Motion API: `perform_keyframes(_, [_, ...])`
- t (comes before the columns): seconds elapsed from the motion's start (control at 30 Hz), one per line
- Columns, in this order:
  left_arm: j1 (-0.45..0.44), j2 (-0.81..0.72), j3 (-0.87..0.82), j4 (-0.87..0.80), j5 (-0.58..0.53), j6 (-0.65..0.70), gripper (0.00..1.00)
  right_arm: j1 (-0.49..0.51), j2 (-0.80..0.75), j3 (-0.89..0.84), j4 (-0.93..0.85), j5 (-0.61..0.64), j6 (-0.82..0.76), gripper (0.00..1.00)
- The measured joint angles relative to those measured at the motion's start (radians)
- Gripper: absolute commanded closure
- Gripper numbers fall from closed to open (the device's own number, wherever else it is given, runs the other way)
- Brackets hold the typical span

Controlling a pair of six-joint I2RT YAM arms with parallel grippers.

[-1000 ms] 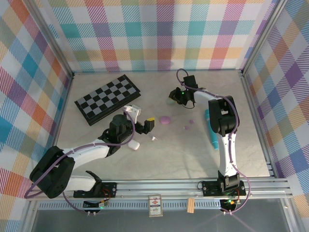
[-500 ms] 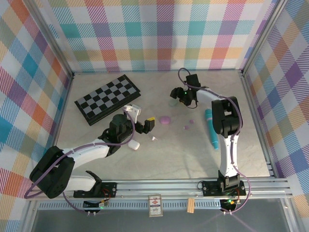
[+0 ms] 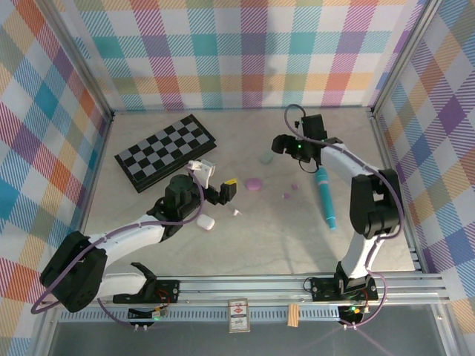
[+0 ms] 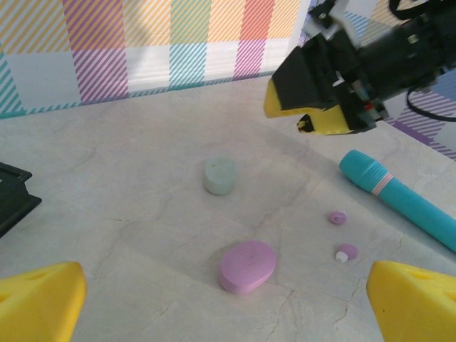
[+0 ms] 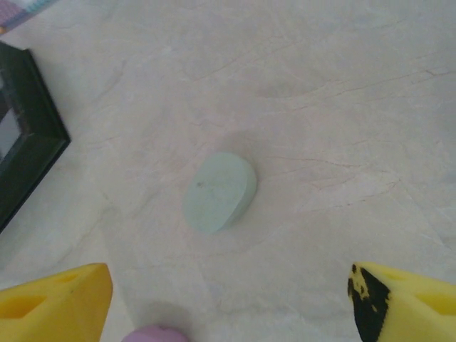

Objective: Insert the wireless bluetooth earbuds into the charging case

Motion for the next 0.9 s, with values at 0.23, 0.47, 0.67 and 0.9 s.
perform_keyframes(0.23, [0.000,0.051,0.164,-0.230,0.061,0.134,0.00,0.000,-0.198,-0.159,0.019,-0.044,-0.093,0.08])
perform_keyframes(0.47, [0.000,0.239,0.432,-0.536,0.097,0.415,0.00,0.000,-0.425,-0.317,0.016,-0.019,-0.102,0.08])
perform_keyframes(0.67, [0.000,0.481,0.669,-0.754,0.132,0.659,0.01,-0.001,-0.580,-0.423,-0.003,0.014,-0.094,0.08])
perform_keyframes(0.9, [0.006,0.718,0.904,-0.993,0.219,0.847,0.03,-0.006,-0.704,-0.509,-0.063,0.034,-0.088,0.08])
